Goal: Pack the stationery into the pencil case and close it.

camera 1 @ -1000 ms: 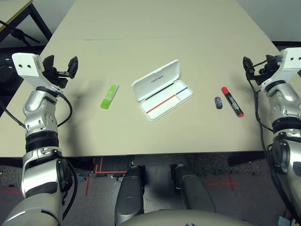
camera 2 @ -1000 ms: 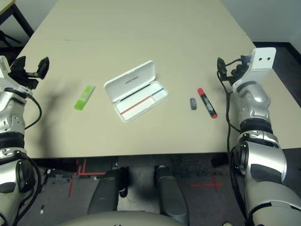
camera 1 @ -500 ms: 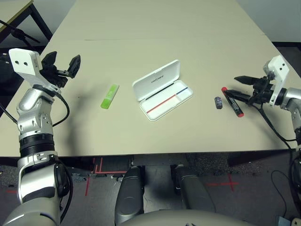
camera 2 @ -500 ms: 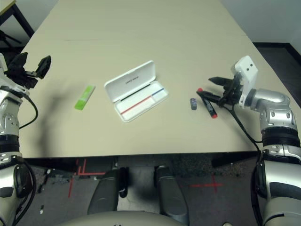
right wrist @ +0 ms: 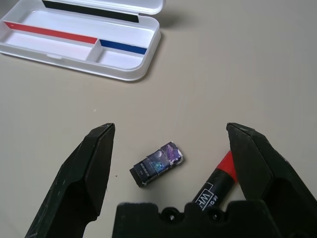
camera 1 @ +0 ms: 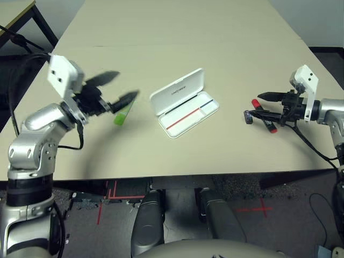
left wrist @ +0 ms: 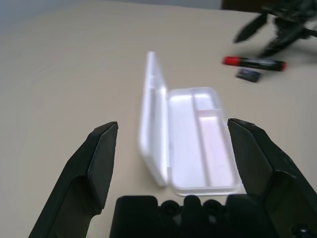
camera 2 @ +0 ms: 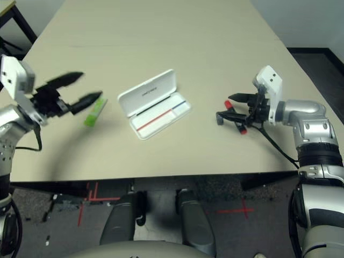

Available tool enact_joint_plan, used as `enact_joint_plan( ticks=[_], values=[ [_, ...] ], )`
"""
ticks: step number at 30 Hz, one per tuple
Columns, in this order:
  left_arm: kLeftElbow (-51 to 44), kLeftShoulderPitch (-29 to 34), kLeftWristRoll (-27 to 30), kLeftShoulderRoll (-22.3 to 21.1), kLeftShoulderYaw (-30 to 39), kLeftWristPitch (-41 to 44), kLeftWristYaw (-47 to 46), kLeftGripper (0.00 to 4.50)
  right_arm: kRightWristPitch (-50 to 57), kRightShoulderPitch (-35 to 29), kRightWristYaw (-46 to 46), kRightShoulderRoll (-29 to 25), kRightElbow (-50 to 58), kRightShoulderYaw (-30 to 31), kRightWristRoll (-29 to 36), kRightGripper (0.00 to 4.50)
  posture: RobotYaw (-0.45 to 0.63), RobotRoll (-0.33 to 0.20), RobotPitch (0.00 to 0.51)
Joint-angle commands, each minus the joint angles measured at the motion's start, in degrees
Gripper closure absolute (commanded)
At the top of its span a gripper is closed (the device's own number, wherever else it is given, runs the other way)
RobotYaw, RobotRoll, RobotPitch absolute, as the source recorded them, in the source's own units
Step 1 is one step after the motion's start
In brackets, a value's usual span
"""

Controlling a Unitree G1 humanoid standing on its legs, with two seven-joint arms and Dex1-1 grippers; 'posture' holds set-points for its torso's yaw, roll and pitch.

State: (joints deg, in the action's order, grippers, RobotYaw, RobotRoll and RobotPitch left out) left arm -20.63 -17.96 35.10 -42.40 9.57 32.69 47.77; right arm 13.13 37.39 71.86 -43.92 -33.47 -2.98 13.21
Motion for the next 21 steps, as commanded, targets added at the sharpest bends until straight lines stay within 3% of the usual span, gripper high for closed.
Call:
enact_joint_plan(
  ticks=[1, 11, 21],
  values=[
    [-3.8, 0.74, 0.54, -1.12, -3.15, 3.25, 0.46, 0.04, -0.7, 0.44, 0.58, 0.5, -1.21, 1.0, -0.63, 0.0, 0.02, 0.0, 0.162],
    [-6.11, 0.58, -5.77, -3.11, -15.1, 4.55, 2.26, 0.04, -1.2, 1.47, 1.07, 1.09, -2.14, 1.58, -1.67, 0.0, 0.03, 0.0, 0.151],
    [-0.65, -5.23, -14.88, 1.16, -26.26, 4.98, 1.4, 0.04, -2.49, 2.3, 1.12, 1.53, -3.54, 2.2, -2.63, 0.0, 0.02, 0.0, 0.137]
  ],
)
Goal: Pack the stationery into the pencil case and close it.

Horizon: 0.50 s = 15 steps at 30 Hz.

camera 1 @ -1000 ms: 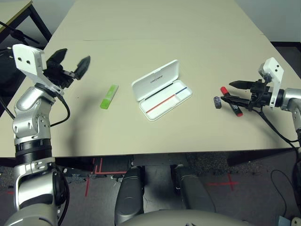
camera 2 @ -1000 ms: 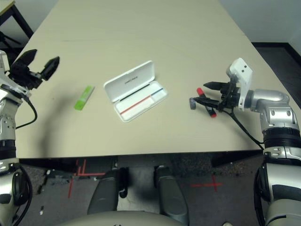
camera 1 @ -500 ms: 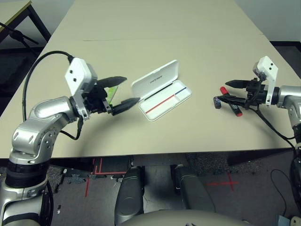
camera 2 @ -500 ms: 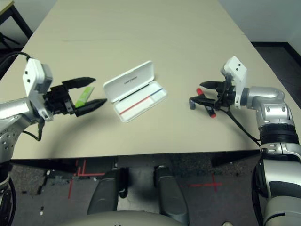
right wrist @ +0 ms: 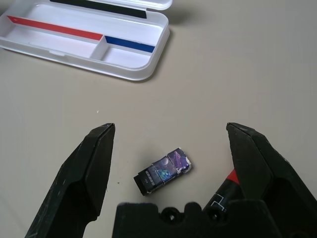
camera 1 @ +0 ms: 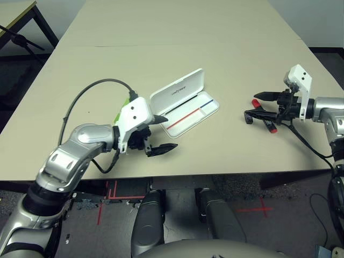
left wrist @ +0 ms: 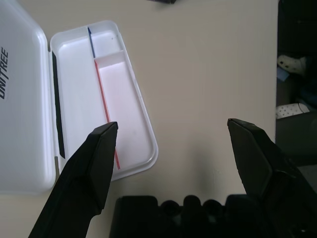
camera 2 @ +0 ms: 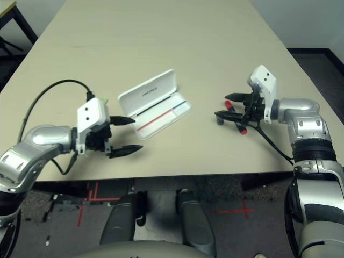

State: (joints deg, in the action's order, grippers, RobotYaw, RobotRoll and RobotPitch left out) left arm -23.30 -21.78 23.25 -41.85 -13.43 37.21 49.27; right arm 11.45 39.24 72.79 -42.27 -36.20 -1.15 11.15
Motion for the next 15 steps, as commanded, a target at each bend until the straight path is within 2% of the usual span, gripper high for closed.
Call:
enact_joint_plan(
  ticks=[1, 15],
  values=[
    [2.98, -2.16, -3.92, 1.19, -4.09, 0.32, 0.0, 0.04, -0.87, 0.46, 0.13, -0.08, -0.84, 0.43, -0.56, 0.0, 0.02, 0.0, 0.136],
    [10.87, -7.32, -10.63, 5.72, -10.57, -0.58, 3.29, 0.04, -1.14, -0.91, -0.93, 0.0, 0.73, 0.03, -0.41, 0.0, -0.02, 0.0, 0.126]
  ],
)
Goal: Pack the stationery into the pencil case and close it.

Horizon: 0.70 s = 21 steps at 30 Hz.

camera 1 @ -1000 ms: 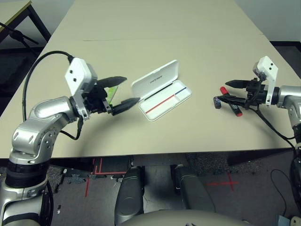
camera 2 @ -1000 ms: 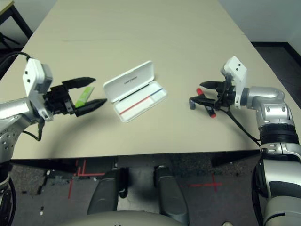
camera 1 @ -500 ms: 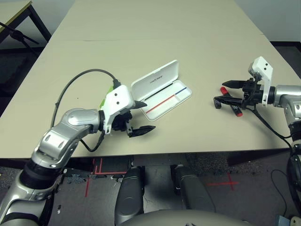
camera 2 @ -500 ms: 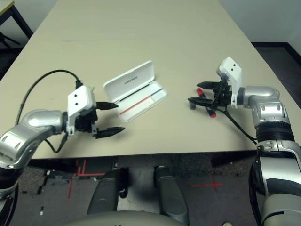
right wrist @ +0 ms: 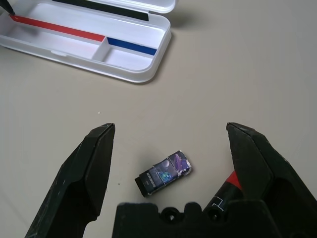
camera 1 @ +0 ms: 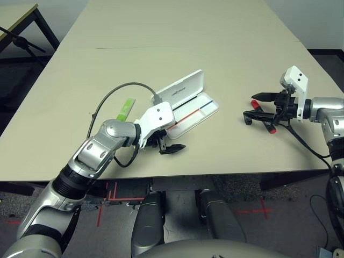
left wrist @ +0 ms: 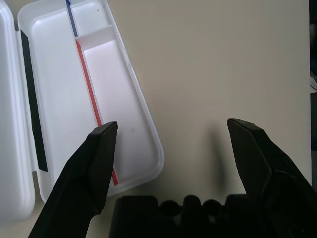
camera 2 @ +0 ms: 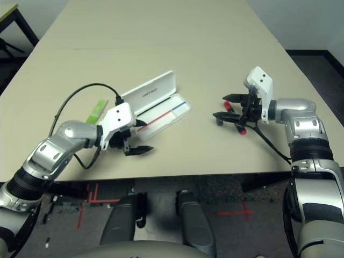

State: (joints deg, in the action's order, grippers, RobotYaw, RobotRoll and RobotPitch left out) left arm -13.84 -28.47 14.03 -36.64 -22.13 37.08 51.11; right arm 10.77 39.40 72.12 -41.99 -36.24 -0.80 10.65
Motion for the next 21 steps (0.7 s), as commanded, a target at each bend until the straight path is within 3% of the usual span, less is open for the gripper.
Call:
enact_joint_plan(
  ticks=[1, 16, 19, 21],
  values=[
    [1.8, -0.78, -1.71, 0.68, -2.24, -0.48, 1.76, 0.04, -0.44, -1.34, -0.37, -0.38, 1.01, -0.41, 0.16, 0.0, -0.03, 0.0, 0.127],
    [5.49, -1.72, -5.06, 1.08, -3.81, 1.35, 4.04, 0.03, 0.49, -4.11, -1.77, -1.07, 4.41, -1.12, 1.08, 0.0, -0.05, 0.0, 0.137],
    [6.17, -2.07, -5.62, 1.14, -3.74, 1.67, 4.34, 0.63, 0.61, -4.29, -1.96, -1.09, 4.73, -1.07, 1.26, 0.0, -0.05, 0.0, 0.139],
    [6.71, -2.31, -6.1, 1.1, -3.68, 1.82, 4.29, 1.42, 0.66, -4.4, -2.03, -1.08, 4.9, -1.07, 1.34, 0.0, -0.05, 0.0, 0.138]
  ],
)
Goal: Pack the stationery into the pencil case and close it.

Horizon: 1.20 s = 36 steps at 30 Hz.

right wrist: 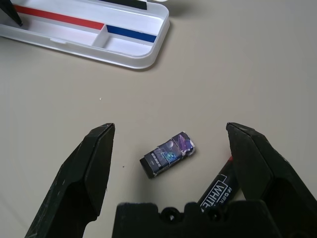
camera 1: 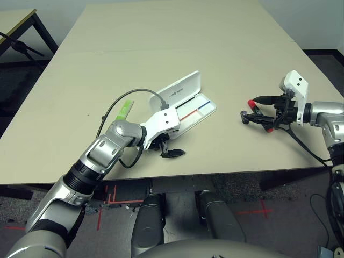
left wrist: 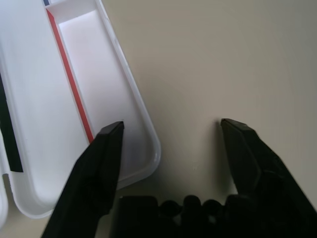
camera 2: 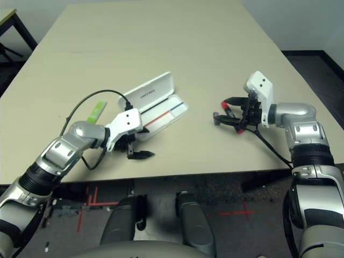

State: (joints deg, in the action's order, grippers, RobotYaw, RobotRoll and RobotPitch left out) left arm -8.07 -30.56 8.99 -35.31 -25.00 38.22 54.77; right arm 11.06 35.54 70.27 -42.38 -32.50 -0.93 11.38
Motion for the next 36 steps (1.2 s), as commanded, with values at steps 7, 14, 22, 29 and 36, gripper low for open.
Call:
enact_joint_plan(
  ticks=[7, 14, 22, 29, 36],
  values=[
    [2.46, -1.2, -1.85, -0.28, -0.17, 1.2, 0.51, 4.14, 0.59, -0.83, -0.38, -0.51, 1.6, -0.85, 0.88, 0.0, -0.05, 0.0, 0.138],
    [3.16, -2.84, -2.75, -1.39, 0.18, -0.38, 2.29, 4.48, 0.68, -0.93, -0.47, -0.14, 1.84, -0.57, 1.03, 0.0, -0.05, 0.0, 0.137],
    [0.21, -3.72, -4.74, -5.71, -1.26, -5.82, 8.24, 4.48, 0.58, -0.64, -0.37, 0.22, 1.33, -0.18, 0.86, 0.0, -0.04, 0.0, 0.14],
    [-2.71, -3.22, -5.79, -8.71, -2.25, -10.38, 13.62, 4.48, 0.14, -0.22, -0.19, 0.63, 0.35, 0.24, 0.5, 0.0, -0.04, 0.0, 0.142],
    [-4.66, -2.67, -5.67, -8.01, -2.37, -10.13, 15.12, 4.48, -0.01, -0.39, -0.21, 0.89, 0.26, 0.47, 0.29, 0.0, -0.04, 0.0, 0.146]
  ],
)
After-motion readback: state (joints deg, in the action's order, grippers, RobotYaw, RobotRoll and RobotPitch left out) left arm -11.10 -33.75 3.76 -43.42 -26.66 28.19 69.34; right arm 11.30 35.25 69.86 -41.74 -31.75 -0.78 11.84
